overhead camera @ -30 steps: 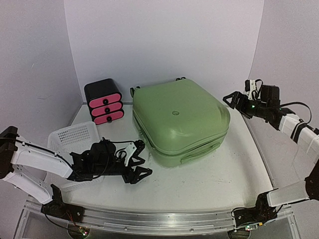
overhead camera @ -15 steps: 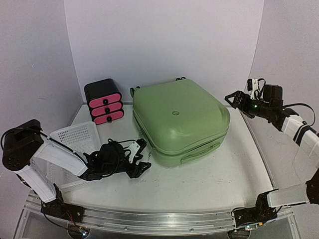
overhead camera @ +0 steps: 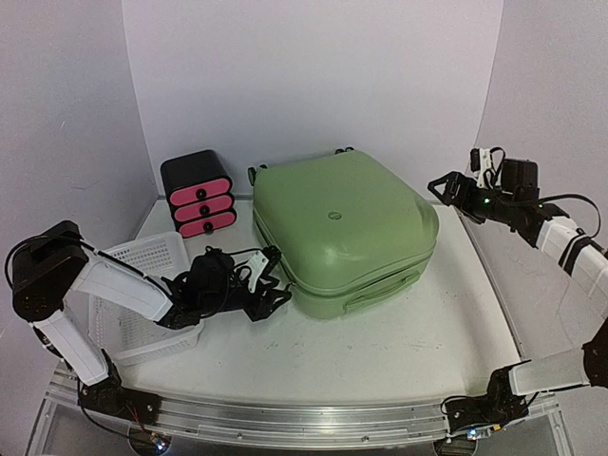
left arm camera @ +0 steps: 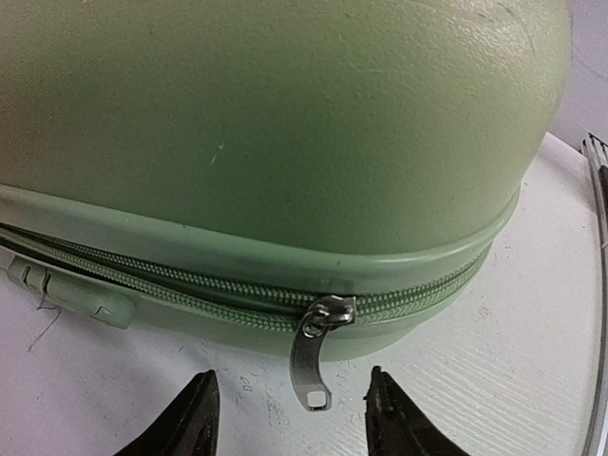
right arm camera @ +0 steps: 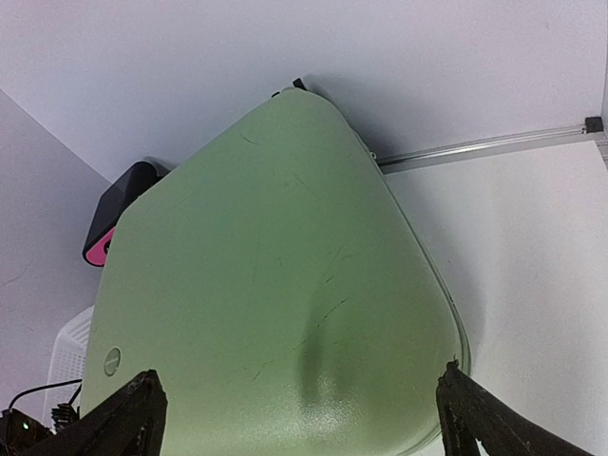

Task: Open, take out, and arrange the luggage
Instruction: Unzip the zipper of the luggage.

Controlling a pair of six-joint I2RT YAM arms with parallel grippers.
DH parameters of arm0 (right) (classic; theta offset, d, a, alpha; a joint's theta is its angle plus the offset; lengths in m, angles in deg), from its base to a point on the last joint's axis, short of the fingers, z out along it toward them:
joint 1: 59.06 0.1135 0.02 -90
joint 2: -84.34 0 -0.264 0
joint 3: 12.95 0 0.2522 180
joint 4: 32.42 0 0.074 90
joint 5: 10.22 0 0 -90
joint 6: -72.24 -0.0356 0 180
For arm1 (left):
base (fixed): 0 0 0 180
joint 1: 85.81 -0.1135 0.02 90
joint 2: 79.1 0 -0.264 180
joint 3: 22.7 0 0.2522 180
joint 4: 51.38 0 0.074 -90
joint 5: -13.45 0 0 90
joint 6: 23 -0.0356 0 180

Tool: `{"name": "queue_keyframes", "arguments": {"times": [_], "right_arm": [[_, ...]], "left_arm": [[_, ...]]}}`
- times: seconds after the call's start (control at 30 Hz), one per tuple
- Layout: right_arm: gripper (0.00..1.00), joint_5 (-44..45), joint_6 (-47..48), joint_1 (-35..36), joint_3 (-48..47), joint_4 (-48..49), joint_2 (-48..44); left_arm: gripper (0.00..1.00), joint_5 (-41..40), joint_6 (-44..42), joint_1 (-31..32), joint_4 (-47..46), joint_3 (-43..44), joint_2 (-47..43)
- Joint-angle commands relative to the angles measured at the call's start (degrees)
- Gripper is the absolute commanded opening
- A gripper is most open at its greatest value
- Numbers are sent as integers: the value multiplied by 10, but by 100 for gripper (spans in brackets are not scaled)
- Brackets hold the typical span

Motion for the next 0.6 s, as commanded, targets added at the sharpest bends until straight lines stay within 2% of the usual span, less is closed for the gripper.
{"name": "queue_keyframes", "arguments": {"times": [0.0, 0.1, 0.23, 0.3, 0.4, 0.5, 0.57], "right_arm": [[98, -12, 10, 2, -28, 14, 7], [98, -9, 10, 2, -25, 14, 10], [98, -9, 10, 2, -20, 14, 10], [98, -9, 11, 2, -18, 14, 9], [98, -10, 12, 2, -16, 14, 11], [98, -10, 11, 2, -12, 14, 12], [98, -12, 10, 2, -10, 14, 12]], "left_arm": [[47, 31, -25, -10, -26, 32, 13], [38, 36, -27, -16, -22, 45, 24], [35, 56, -22, -19, -19, 60, 35], [31, 67, -22, -20, -15, 67, 36], [21, 83, -29, -20, -4, 75, 35], [4, 95, -38, -20, 8, 78, 30], [0, 100, -39, -20, 17, 77, 24]]}}
